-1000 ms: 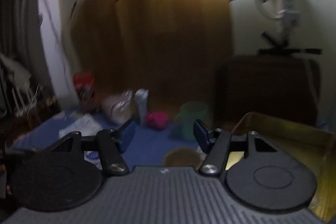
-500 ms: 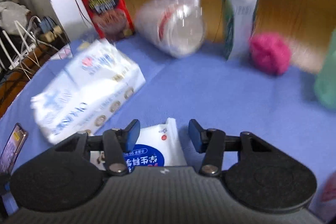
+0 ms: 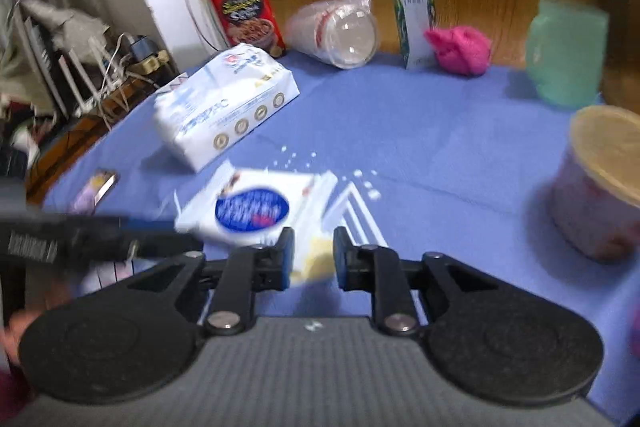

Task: Organize soft objects
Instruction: 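Grasp the white wet-wipes packet with the right tool and lift, then lower the wet-wipes packet into the pink tin and open the right tool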

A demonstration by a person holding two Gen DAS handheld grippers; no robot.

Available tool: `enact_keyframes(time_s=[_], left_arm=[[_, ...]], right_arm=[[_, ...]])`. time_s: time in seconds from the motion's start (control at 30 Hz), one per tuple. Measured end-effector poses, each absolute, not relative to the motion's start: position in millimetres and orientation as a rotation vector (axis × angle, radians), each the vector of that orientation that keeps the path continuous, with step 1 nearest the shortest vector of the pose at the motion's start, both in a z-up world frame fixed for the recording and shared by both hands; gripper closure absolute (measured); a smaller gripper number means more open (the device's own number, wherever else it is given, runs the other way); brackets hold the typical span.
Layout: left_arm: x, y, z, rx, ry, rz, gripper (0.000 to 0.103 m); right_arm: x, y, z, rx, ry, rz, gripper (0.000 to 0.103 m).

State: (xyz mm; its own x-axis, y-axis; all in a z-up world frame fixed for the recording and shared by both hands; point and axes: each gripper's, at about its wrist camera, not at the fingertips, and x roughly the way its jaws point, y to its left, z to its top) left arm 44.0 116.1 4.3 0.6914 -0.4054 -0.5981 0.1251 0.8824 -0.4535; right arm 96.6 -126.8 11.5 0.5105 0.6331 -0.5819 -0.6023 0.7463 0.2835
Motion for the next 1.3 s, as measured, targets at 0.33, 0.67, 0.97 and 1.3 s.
enact_keyframes(time_s=[0.33, 0.67, 0.97, 1.3], left_arm=[[78.9, 116.2, 2.1, -0.376, 0.794, -0.245, 0.043], [64.5, 49.7, 7.3, -0.292, 0.842, -0.388, 0.044], [49.9, -66.6, 34.0, -0.093, 0.830, -0.628, 0.044], [95.2, -195.9, 91.7, 0.066, 0.673, -0.831, 0.043]], right_arm=[[96.4, -80.7, 0.8, -0.177, 0.628, 0.781, 0.043], [59.7, -105.9, -4.9, -0.151, 0.597, 0.687, 0.053], [-10.5, -198.3, -4.8, -0.078, 0.523, 0.473, 0.053], [-17.7, -303.5, 34.9, -0.027, 0.306, 0.154, 0.053]])
